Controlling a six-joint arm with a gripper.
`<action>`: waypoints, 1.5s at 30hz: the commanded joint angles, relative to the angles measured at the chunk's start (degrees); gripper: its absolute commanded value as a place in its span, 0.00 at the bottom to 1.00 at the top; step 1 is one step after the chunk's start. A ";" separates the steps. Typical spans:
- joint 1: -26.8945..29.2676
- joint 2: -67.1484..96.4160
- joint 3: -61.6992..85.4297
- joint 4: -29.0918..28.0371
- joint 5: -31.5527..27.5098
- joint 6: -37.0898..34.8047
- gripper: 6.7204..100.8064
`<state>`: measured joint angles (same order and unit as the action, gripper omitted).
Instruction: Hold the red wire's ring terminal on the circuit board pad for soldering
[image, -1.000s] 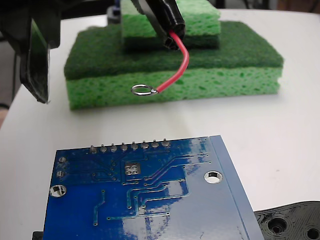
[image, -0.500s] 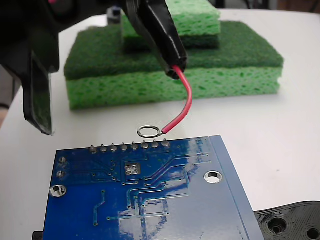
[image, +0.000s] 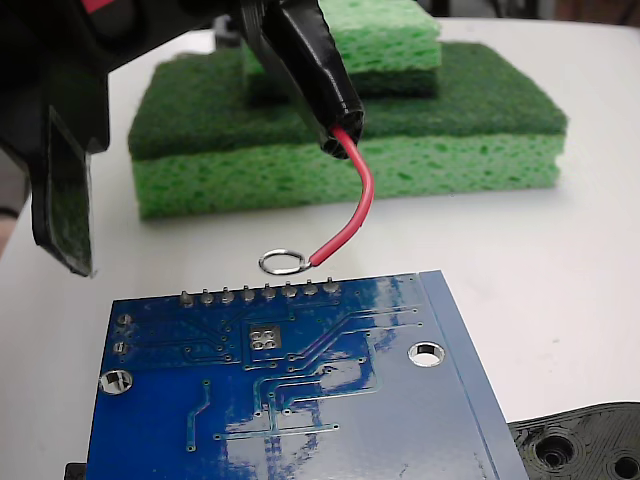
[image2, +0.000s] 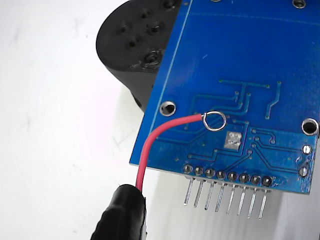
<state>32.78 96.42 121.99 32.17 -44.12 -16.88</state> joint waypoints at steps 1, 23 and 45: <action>0.44 -0.62 -0.79 -0.35 -1.85 -0.09 0.99; 1.49 -3.34 -2.02 0.26 -3.08 -0.62 0.99; 1.49 -4.48 -2.64 0.35 -3.43 -0.44 0.99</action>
<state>34.28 91.67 119.88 32.52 -45.88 -17.31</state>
